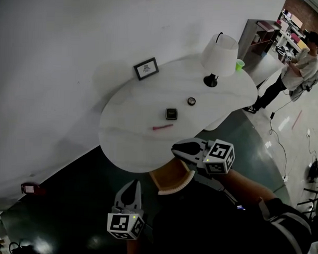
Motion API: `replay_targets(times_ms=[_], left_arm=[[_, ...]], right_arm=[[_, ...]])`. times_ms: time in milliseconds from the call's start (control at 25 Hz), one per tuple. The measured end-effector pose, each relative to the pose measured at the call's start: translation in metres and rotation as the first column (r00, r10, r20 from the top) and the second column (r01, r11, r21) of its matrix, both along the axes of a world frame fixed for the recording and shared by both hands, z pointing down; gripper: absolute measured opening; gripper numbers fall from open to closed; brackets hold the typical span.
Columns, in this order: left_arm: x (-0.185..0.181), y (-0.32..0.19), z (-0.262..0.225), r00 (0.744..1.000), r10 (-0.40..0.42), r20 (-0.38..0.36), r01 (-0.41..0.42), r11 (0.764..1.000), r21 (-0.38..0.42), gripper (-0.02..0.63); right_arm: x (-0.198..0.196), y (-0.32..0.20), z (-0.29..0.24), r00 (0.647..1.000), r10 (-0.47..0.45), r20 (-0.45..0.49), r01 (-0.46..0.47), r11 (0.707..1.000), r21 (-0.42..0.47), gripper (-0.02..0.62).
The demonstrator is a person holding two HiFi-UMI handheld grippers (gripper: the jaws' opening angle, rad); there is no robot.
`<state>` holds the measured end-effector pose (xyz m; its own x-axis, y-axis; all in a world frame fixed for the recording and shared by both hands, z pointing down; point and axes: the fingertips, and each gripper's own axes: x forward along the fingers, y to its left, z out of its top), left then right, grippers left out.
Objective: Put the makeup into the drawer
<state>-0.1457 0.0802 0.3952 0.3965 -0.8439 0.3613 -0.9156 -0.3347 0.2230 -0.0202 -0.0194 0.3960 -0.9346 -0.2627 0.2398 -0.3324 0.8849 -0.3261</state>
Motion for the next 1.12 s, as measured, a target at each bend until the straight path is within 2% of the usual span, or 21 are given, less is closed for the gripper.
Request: replay_targets(times_ms=[160,320,520,800,1120], left_arm=[[0.006,-0.022,-0.005,0.999,-0.028,-0.026,0.028,1.000,0.014,0.011],[0.022,-0.043,-0.003,0.998,-0.053,-0.044,0.054,0.998,0.020,0.011],[0.035,-0.065,0.006,0.995,-0.088,-0.047,0.089,0.996,0.004,0.011],[0.047,-0.084,0.011,0.992,-0.115,-0.042,0.115,0.993,-0.007,0.011],[0.050,-0.091,0.020,0.985,-0.164,-0.044,0.163,0.986,-0.034,0.011]], right_arm=[[0.013,-0.029,0.013,0.999,0.005,-0.046,-0.005,1.000,-0.002,0.018],[0.023,-0.064,0.028,0.995,-0.029,-0.099,0.031,0.999,0.011,0.025],[0.028,-0.108,0.059,0.975,-0.096,-0.200,0.101,0.995,0.014,0.105],[0.023,-0.149,0.102,0.921,-0.189,-0.342,0.211,0.977,0.028,0.155],[0.022,-0.178,0.156,0.824,-0.263,-0.503,0.315,0.949,0.020,0.198]])
